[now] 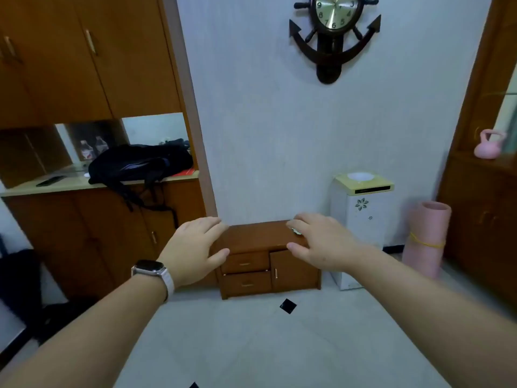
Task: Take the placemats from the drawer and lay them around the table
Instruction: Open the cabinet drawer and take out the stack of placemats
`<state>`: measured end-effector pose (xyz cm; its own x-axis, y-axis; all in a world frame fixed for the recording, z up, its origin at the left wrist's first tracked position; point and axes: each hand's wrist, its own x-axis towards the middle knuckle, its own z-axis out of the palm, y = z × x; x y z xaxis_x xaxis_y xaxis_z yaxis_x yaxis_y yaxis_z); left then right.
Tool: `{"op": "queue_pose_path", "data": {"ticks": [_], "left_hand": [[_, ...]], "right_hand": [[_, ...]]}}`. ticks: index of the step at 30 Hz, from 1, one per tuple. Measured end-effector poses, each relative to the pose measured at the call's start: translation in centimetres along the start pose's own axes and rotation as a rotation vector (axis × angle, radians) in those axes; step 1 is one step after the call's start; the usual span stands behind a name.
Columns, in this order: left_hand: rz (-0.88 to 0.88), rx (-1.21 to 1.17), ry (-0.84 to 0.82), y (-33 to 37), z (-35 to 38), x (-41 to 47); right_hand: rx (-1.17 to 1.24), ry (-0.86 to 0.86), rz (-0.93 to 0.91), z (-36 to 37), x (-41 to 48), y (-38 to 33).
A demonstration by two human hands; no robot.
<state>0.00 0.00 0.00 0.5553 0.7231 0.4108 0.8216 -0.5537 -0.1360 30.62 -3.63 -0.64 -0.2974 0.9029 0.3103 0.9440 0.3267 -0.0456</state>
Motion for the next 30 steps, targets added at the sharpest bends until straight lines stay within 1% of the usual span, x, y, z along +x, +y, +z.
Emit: {"op": "queue_pose_path", "data": {"ticks": [4,8,16,19,22,26,30], "left_hand": [[-0.026,0.002,0.001,-1.5,2.6,0.6],[-0.045,-0.040,0.005,-4.9,6.8,1.4],[-0.034,-0.123,-0.068,-14.6,15.1,4.6],[-0.044,-0.151,-0.105,-18.6,17.2,6.0],[-0.040,-0.171,-0.098,-21.8,19.1,7.3],[-0.042,-0.186,-0.059,-24.5,20.9,8.9],[-0.049,-0.200,-0.056,-26.7,22.6,10.2]], "right_hand": [[-0.008,0.010,-0.032,2.5,2.0,0.2],[-0.018,0.062,-0.071,6.2,5.4,0.1],[-0.046,-0.118,-0.037,14.1,15.4,-0.8],[-0.056,-0.146,-0.012,15.6,19.3,-1.4],[-0.045,-0.167,0.008,16.7,22.5,-2.1],[-0.042,-0.179,0.003,18.2,25.8,-2.5],[-0.039,-0.198,0.007,19.9,28.6,-2.4]]}}
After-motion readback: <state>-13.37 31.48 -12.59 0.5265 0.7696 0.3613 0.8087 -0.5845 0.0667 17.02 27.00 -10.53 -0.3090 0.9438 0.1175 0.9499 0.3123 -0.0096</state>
